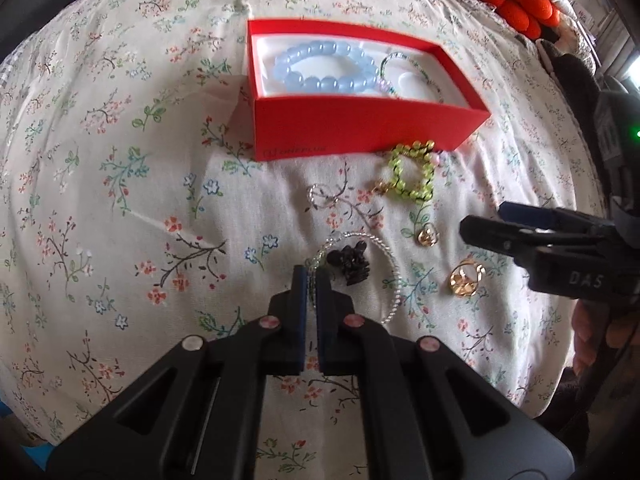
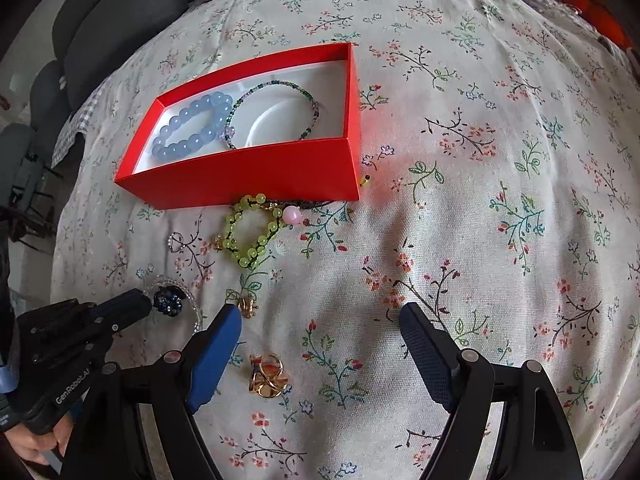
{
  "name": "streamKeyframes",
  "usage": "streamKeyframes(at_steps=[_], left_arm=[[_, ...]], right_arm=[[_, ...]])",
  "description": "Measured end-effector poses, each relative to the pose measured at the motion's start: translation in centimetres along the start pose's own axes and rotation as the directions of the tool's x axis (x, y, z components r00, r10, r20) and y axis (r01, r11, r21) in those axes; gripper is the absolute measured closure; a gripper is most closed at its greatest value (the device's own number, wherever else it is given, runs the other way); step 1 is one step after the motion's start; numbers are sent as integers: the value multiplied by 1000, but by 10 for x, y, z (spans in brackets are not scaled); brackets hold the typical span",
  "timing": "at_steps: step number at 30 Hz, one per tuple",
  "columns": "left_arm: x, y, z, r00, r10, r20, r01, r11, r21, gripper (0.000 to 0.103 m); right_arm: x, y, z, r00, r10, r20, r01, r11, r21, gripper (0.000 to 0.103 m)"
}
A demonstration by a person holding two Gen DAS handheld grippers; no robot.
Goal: Organize jewelry
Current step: 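Grasp the clear crystal bracelet with the left tool while the right tool grasps the green bracelet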
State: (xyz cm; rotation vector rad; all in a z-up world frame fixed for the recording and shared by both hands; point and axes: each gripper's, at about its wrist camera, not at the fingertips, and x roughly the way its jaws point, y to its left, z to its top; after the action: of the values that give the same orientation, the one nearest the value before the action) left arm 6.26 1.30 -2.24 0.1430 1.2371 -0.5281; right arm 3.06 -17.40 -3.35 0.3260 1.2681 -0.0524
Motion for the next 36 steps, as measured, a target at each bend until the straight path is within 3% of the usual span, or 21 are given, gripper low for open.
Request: streamKeyframes(at_steps=[7, 12, 19, 23, 28, 36], left_arm=[[-28, 2, 3, 997, -33, 76, 34, 999, -15, 98], [-35, -1, 9, 993, -38, 114, 41, 999, -24, 98], [-38, 1, 10, 991, -25, 131, 30, 999, -38, 98], [-36, 4, 11, 992, -18, 124, 24, 998, -54, 98], [-35, 4, 10, 993, -16, 118, 22, 998, -50, 98], [-37, 7, 8, 993, -16, 118, 23, 998, -56, 98]], right_arm=[[3, -2, 8, 999, 46, 10, -46, 998, 43, 23], [10, -2, 17, 993, 115, 8, -116, 987, 112, 49], [20, 6, 28, 987, 159, 37, -163, 973, 164, 65], [29, 9, 33, 992, 117, 42, -123, 979, 163, 74], [36, 14, 34, 995, 84, 52, -91, 985, 147, 77], [37, 24, 31, 998, 7, 63, -12, 997, 72, 94]])
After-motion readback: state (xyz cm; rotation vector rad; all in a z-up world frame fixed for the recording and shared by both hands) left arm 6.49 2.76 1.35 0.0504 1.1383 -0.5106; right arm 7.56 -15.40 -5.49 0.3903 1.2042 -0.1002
